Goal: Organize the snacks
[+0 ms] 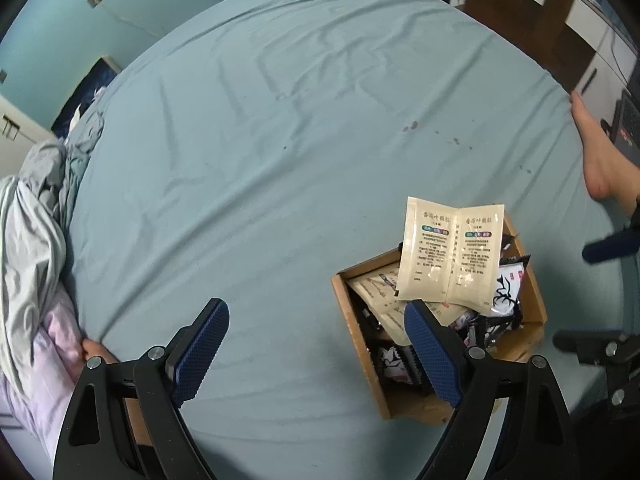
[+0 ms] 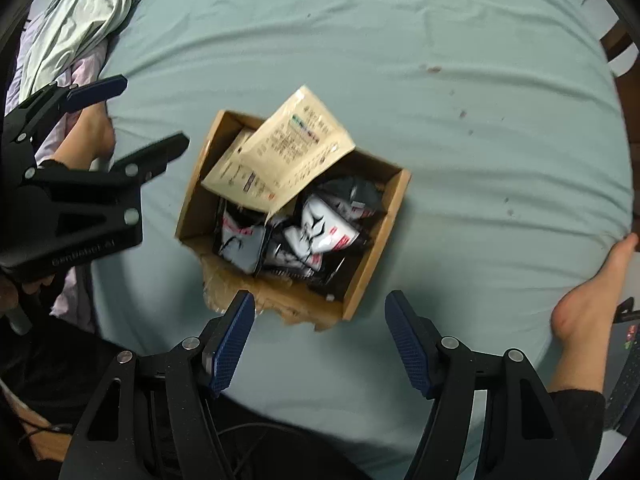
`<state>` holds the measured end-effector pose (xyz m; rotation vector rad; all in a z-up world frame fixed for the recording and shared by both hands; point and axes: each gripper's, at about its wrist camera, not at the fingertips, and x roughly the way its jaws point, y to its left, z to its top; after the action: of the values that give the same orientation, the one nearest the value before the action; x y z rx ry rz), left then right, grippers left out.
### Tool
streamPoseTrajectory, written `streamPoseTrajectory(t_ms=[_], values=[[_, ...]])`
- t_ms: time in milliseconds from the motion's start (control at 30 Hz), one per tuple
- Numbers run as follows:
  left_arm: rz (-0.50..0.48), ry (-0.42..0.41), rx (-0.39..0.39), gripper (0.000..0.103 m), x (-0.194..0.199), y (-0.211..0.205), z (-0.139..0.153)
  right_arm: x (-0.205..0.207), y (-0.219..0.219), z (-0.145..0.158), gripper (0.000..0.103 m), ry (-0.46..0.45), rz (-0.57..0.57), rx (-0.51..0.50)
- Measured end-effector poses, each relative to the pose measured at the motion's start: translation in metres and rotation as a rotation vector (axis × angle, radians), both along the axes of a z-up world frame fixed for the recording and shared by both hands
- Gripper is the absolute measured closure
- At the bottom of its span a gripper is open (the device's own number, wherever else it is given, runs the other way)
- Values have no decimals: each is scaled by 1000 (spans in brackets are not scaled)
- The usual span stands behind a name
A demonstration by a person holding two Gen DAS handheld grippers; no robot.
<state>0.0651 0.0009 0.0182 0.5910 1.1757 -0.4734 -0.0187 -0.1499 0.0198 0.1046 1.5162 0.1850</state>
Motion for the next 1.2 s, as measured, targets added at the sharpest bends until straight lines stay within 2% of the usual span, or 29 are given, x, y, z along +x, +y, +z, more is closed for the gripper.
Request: streamPoseTrajectory(t_ms=[100,267,467,700,933,1200], values=[[-12,-6,9,12,-1,-2,-1,-1,4,4,36,-53,-3,-58],[-39,1,14,12,-4,-4,-3,-3,8,0,36,-72,8,-85],[-46,3,28,12,-5,-4,-7,-4,4,6,36,-243,-32,-164],[-43,5,37,12,-4,-6,-9,-10,12,5,36,-320,0,-182],[-47,7,43,12,-4,-8,-12,-14,23,0,36,-329,73,-232],[-48,13,43,12,-5,-8,-13,-11,22,-1,36,-331,77,-241]])
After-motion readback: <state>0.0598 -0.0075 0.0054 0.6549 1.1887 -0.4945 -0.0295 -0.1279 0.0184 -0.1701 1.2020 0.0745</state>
